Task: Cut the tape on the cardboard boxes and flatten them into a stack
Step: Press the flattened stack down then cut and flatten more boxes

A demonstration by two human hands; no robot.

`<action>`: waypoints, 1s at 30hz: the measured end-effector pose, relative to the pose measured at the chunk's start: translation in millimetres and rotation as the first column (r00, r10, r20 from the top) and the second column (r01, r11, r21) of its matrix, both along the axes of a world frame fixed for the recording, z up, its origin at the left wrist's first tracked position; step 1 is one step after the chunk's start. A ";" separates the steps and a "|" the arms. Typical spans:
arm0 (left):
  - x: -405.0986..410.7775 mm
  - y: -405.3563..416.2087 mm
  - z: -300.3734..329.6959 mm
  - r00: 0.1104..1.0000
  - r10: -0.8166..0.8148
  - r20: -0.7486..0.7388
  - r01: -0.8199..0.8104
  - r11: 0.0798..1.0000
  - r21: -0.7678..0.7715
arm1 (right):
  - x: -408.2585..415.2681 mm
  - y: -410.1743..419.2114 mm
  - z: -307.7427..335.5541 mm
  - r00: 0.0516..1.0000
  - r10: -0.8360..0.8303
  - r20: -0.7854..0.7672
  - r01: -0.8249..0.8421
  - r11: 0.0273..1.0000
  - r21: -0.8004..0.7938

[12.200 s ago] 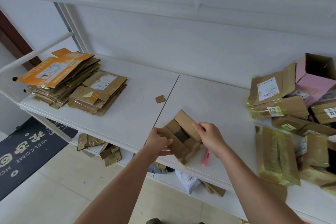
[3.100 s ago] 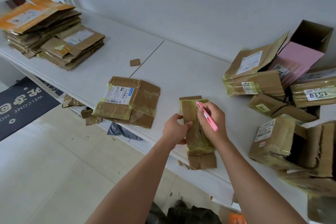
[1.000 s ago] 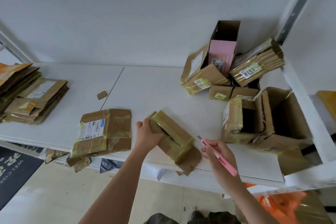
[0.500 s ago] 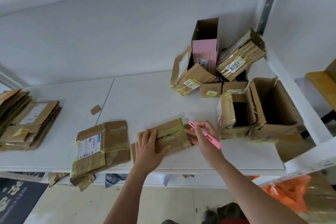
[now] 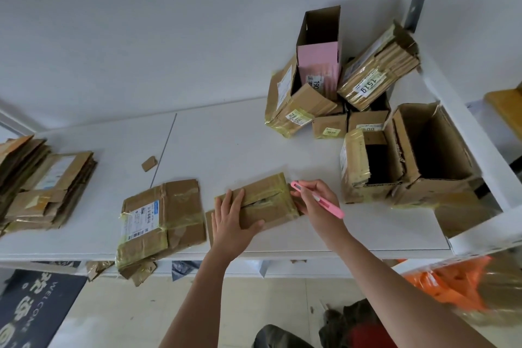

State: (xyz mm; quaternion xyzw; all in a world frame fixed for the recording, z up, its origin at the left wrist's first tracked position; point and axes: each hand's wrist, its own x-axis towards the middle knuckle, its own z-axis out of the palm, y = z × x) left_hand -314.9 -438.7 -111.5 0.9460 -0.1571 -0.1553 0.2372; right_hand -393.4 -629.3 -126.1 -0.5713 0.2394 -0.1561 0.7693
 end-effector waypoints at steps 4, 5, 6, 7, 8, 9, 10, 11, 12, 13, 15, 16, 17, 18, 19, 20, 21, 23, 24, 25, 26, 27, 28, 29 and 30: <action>-1.1 1.1 -0.3 1.000 -0.008 0.004 0.008 1.000 0.002 | 0.5 -1.1 -0.3 1.000 0.001 -0.013 -0.001 1.000 0.000; -1.1 1.1 -0.1 1.000 -0.009 0.004 0.009 1.000 0.005 | 0.4 -1.6 0.0 1.000 0.001 -0.017 -0.001 1.000 0.005; -1.3 0.9 0.3 1.000 -0.009 0.004 0.009 1.000 0.009 | 0.2 -2.1 0.6 1.000 0.001 -0.022 0.000 1.000 0.008; -1.5 0.6 0.6 1.000 -0.008 0.001 0.008 1.000 0.012 | 0.2 -2.5 1.2 1.000 -0.004 -0.030 0.004 1.000 0.009; -1.8 0.3 1.2 1.000 -0.009 -0.003 0.009 1.000 0.015 | 0.2 -2.8 1.7 0.999 -0.014 -0.036 0.014 1.000 0.011; -2.1 0.2 1.6 1.000 -0.009 -0.008 0.010 1.000 0.016 | 0.0 -2.8 2.5 0.999 -0.027 -0.040 0.028 1.000 0.014; -2.3 0.3 1.8 1.000 -0.010 -0.011 0.010 1.000 0.015 | 0.0 -2.7 2.8 0.998 -0.039 -0.039 0.040 0.999 0.018; -2.4 0.3 1.7 1.000 -0.010 -0.013 0.010 1.000 0.013 | 0.0 -2.5 3.2 0.998 -0.044 -0.036 0.045 0.999 0.017; -2.5 0.3 1.7 1.000 -0.009 -0.013 0.010 1.000 0.013 | -0.2 -2.4 3.8 0.999 -0.039 -0.033 0.039 0.999 0.014; -2.3 0.1 1.7 1.000 -0.009 -0.011 0.009 1.000 0.016 | 0.0 -2.1 4.3 0.999 -0.028 -0.032 0.028 1.000 0.013; -1.7 -0.5 1.6 1.000 -0.010 -0.008 0.010 1.000 0.022 | 0.4 -1.2 6.3 0.999 -0.012 -0.032 0.012 1.000 0.017; -1.8 -0.9 1.5 1.000 -0.009 -0.009 0.009 1.000 0.023 | 0.7 -1.1 6.7 0.999 -0.013 -0.035 0.014 1.000 0.023; -2.1 -1.0 1.6 1.000 -0.007 -0.012 0.008 1.000 0.022 | 1.2 -0.9 6.8 0.999 -0.021 -0.039 0.023 0.999 0.029; -2.3 -1.2 1.7 1.000 -0.006 -0.015 0.006 1.000 0.021 | 1.6 -0.7 6.3 0.998 -0.035 -0.044 0.037 0.999 0.037; -2.2 -1.1 1.5 1.000 -0.006 -0.016 0.006 1.000 0.021 | 2.1 -0.3 5.6 0.998 -0.051 -0.047 0.053 0.997 0.049; -2.0 -1.0 1.2 1.000 -0.007 -0.015 0.007 1.000 0.023 | 2.5 -0.1 4.8 0.997 -0.062 -0.048 0.065 0.996 0.063; -1.8 -0.9 0.9 1.000 -0.008 -0.011 0.008 1.000 0.025 | 3.0 0.1 4.1 0.997 -0.065 -0.050 0.068 0.995 0.070; -1.6 -0.9 1.1 1.000 -0.009 -0.004 0.009 0.999 0.033 | 3.6 0.3 4.0 0.997 -0.054 -0.050 0.058 0.996 0.066; -1.5 -1.0 1.4 1.000 -0.010 -0.006 0.010 0.999 0.036 | 3.8 0.0 4.0 0.998 -0.049 -0.049 0.053 0.996 0.070; -1.4 -1.3 1.5 1.000 -0.011 -0.012 0.011 0.999 0.040 | 3.7 -0.6 3.9 0.998 -0.044 -0.052 0.048 0.996 0.079; -1.5 -1.5 1.7 1.000 -0.013 -0.017 0.014 0.999 0.047 | 3.6 -1.5 3.5 0.998 -0.037 -0.055 0.041 0.995 0.086; -1.7 -1.8 1.9 1.000 -0.016 -0.020 0.017 0.998 0.058 | 3.7 -2.6 3.1 0.998 -0.027 -0.055 0.032 0.995 0.094; -1.8 -2.0 2.1 1.000 -0.020 -0.020 0.022 0.997 0.070 | 3.5 -3.8 2.4 0.998 -0.015 -0.054 0.020 0.994 0.104; -1.8 -2.1 2.0 1.000 -0.024 -0.017 0.025 0.996 0.081 | 3.7 -4.8 1.8 0.999 -0.001 -0.053 0.008 0.993 0.118; -1.6 -2.2 1.9 1.000 -0.025 -0.017 0.026 0.996 0.087 | 3.9 -6.1 1.5 0.999 0.012 -0.053 -0.005 0.991 0.131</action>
